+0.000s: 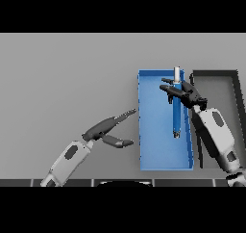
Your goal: Pick up the blue pipe and place it into the blue bin.
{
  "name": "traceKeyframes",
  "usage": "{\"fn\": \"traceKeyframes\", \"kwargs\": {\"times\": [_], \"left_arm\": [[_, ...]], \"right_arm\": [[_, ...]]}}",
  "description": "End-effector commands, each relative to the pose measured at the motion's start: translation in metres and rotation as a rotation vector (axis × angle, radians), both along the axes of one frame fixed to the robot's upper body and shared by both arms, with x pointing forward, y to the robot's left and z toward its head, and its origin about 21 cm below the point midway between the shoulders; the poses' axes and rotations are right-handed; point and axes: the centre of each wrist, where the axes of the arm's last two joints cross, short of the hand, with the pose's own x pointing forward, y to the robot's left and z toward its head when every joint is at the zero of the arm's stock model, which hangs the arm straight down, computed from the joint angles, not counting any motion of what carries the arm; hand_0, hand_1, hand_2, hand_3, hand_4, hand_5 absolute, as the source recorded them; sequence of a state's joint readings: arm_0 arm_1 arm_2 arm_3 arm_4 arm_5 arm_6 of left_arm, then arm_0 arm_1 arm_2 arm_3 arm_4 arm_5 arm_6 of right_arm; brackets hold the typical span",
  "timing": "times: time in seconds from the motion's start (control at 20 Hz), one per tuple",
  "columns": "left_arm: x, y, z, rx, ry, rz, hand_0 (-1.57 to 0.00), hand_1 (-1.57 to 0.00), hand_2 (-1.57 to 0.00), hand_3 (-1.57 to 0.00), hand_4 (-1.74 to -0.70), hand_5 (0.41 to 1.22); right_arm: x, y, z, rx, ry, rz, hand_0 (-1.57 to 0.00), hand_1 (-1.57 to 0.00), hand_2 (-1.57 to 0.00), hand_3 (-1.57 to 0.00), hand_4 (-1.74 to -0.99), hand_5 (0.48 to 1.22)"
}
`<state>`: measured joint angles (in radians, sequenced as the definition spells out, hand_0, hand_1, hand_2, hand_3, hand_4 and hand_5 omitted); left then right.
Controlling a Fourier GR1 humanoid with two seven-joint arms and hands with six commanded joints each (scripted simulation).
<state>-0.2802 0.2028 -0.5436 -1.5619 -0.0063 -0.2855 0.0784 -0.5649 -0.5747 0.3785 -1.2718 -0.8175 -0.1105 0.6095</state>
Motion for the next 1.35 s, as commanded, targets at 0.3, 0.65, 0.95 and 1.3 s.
{"fn": "traceKeyframes", "kwargs": {"times": [0.3,0.65,0.95,1.3], "left_arm": [[-0.004,0.004,-0.004,0.011,0.008,-0.001,0.0,0.0,0.0,0.0,-0.89,0.452],[-0.001,-0.001,-0.003,0.002,0.014,-0.001,0.0,0.0,0.0,0.0,-0.91,0.455],[0.002,-0.001,-0.006,0.006,0.026,0.012,0.0,0.0,0.0,0.0,-0.92,0.464],[0.003,0.0,-0.017,-0.003,0.028,0.004,0.0,0.0,0.0,0.0,-0.92,0.468]], "right_arm": [[-0.006,0.007,-0.016,-0.173,0.169,0.134,-0.34,-0.31,-0.29,-0.23,-1.208,1.028],[-0.005,0.01,-0.033,-0.351,0.104,0.191,-0.07,-0.06,-0.06,-0.05,-1.125,0.764],[-0.007,0.011,-0.032,-0.342,0.081,0.184,-0.02,-0.02,-0.02,-0.01,-1.123,0.689],[-0.002,0.009,-0.034,-0.329,0.073,0.199,-0.01,-0.01,-0.01,-0.01,-1.129,0.677]]}}
